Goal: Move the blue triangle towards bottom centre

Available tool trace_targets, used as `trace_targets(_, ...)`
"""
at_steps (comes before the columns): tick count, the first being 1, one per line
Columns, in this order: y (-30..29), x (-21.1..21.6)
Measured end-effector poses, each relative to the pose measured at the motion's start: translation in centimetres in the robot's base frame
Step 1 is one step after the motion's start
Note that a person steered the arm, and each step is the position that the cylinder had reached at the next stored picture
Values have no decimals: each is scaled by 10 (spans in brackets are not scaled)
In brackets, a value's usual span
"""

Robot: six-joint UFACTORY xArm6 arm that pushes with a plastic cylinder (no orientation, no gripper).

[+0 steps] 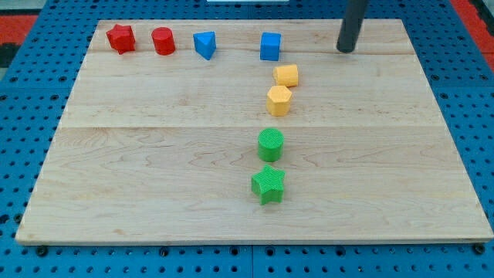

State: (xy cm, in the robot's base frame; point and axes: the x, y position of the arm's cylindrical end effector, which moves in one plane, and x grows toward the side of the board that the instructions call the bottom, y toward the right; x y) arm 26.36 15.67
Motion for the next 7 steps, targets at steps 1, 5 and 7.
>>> trace_targets(1, -42, -20)
trace_targets(5, -264, -70)
trace_targets(7, -436, -72)
